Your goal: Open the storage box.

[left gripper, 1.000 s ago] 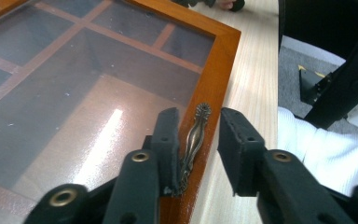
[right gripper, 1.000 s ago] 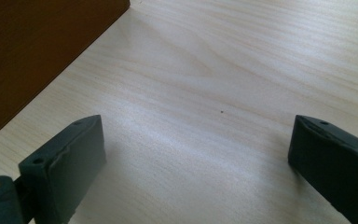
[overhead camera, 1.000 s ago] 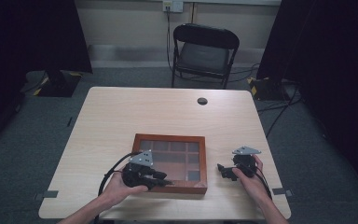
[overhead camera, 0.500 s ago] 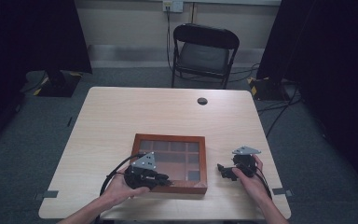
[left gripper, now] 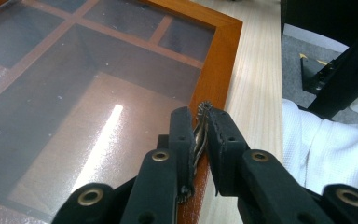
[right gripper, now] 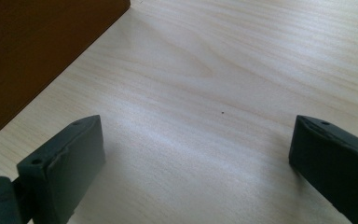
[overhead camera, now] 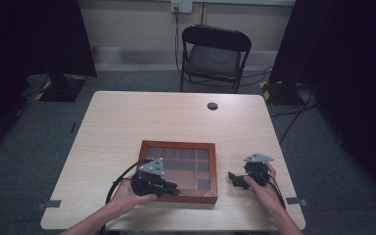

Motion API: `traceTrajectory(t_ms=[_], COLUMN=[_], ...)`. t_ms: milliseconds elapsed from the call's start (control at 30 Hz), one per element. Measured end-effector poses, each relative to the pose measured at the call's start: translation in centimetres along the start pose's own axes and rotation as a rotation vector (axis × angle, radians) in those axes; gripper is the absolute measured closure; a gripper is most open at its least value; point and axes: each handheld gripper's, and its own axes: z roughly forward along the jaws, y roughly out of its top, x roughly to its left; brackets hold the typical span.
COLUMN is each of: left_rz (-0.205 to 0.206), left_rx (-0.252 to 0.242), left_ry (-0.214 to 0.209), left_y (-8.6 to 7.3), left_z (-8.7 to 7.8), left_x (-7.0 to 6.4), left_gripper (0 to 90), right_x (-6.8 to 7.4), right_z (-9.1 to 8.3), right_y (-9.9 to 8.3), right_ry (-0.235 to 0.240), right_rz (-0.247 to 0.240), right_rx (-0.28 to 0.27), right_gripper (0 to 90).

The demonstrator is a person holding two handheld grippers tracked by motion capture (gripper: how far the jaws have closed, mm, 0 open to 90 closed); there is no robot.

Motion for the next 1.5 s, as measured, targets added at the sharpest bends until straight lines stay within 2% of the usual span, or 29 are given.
traceTrajectory(t_ms=[133, 300, 533, 733, 900, 1033, 1300, 1500], left_rz=[-0.027, -0.01, -0.005, -0.039, -0.042, -0.055, -0.055, -0.058], left_rx=[-0.016, 0.002, -0.016, -0.013, -0.016, -0.048, -0.031, -0.047], left_ry=[-0.02, -0.018, -0.024, -0.035, -0.044, -0.055, -0.056, -0.061], left_y=[0.0, 0.1, 0.4, 0.6, 1.4, 1.7, 1.9, 2.1], left_z=[0.1, 0.0, -0.2, -0.4, -0.8, -1.4, -1.3, -1.8], left_x=[0.3, 0.3, 0.2, 0.4, 0.4, 0.6, 0.6, 0.6], left_gripper=[80.5, 80.7, 80.9, 80.9, 81.1, 81.0, 81.1, 81.1], right_x=[0.0, 0.0, 0.0, 0.0, 0.0, 0.0, 0.0, 0.0], right_z=[0.0, 0.0, 0.0, 0.0, 0.0, 0.0, 0.0, 0.0], right_y=[0.0, 0.0, 0.0, 0.0, 0.0, 0.0, 0.0, 0.0], right_ry=[-0.001, -0.001, -0.001, -0.001, 0.0, 0.0, 0.0, 0.0], right_rz=[0.003, 0.005, 0.003, 0.004, 0.0, 0.0, 0.0, 0.0], right_rx=[0.002, 0.004, 0.003, 0.003, 0.003, 0.003, 0.003, 0.003], right_gripper=[2.3, 2.2, 2.1, 2.1, 2.0, 2.0, 2.0, 2.0])
